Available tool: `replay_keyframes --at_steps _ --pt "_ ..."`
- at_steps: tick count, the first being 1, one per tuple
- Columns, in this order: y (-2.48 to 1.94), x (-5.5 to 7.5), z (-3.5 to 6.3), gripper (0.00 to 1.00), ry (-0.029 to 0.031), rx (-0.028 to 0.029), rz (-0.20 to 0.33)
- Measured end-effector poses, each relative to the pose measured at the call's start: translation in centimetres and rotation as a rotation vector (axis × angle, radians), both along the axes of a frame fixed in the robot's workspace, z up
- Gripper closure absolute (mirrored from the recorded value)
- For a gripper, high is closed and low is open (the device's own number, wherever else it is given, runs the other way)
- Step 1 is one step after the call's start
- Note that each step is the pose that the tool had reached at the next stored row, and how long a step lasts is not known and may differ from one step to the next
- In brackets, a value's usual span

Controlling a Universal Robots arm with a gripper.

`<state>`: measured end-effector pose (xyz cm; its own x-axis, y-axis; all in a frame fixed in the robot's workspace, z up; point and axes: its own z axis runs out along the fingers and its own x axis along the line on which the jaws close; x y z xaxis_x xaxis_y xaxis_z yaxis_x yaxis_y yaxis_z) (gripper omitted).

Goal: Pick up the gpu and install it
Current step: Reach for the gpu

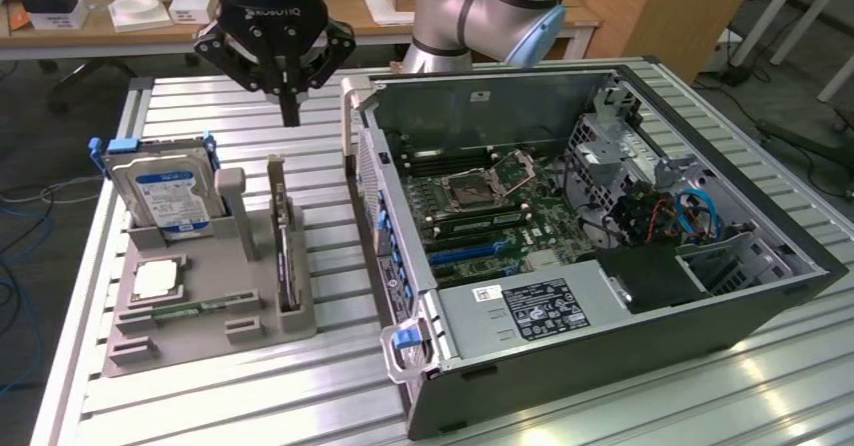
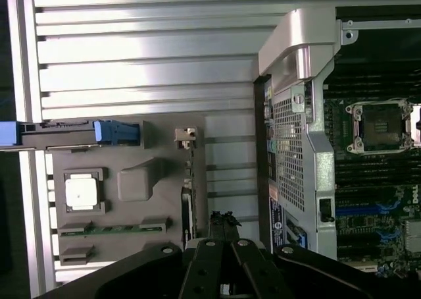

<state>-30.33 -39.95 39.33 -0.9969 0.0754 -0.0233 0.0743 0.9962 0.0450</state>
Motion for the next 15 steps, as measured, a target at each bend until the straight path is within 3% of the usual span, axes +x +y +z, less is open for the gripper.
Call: replay_keyframes --at_steps 15 --pt "-0.04 -2.1 0.00 0.90 0.0000 0.0000 0.000"
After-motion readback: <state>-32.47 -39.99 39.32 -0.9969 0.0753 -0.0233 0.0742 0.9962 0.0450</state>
